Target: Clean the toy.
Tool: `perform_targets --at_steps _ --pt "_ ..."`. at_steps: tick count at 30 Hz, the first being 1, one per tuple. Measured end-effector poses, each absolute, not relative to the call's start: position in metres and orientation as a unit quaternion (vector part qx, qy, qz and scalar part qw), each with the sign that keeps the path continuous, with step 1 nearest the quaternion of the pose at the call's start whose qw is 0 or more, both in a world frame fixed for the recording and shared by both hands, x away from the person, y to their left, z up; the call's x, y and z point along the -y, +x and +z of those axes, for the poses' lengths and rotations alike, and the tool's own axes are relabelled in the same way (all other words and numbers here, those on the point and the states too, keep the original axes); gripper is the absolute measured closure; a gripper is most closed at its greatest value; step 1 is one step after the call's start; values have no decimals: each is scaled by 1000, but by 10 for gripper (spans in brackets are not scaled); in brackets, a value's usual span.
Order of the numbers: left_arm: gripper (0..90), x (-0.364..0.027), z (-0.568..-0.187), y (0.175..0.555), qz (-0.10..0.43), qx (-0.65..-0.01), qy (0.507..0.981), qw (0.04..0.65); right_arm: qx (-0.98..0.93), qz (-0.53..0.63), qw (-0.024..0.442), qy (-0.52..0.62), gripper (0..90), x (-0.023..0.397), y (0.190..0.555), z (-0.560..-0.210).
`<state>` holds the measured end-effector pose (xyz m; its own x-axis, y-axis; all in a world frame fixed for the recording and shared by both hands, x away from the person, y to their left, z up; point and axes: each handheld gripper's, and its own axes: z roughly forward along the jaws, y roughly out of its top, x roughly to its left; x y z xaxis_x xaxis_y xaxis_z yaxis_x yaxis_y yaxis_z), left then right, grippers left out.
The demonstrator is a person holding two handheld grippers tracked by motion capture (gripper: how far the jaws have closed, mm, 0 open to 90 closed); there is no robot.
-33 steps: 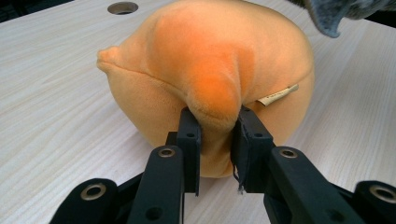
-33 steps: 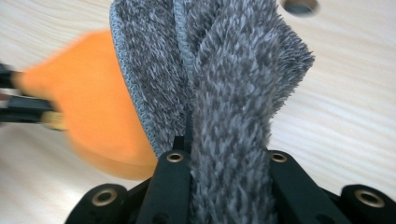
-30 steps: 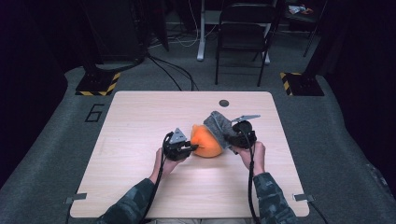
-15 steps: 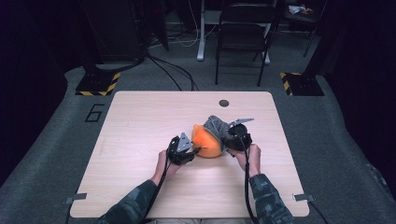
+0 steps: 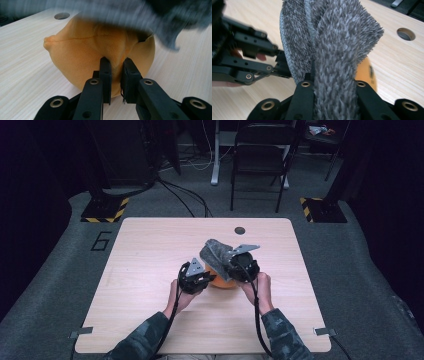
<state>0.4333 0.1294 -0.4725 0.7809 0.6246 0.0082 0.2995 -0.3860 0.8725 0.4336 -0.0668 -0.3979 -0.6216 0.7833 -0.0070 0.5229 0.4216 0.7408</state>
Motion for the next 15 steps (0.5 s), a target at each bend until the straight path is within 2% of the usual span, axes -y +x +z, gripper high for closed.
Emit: perform_targets --at_steps 5,15 --pt "804 -132 -478 438 163 -289 820 466 -836 336 188 392 795 59 439 -416" --pt "800 -137 -482 443 161 -295 820 463 -826 311 181 434 795 87 453 -429"
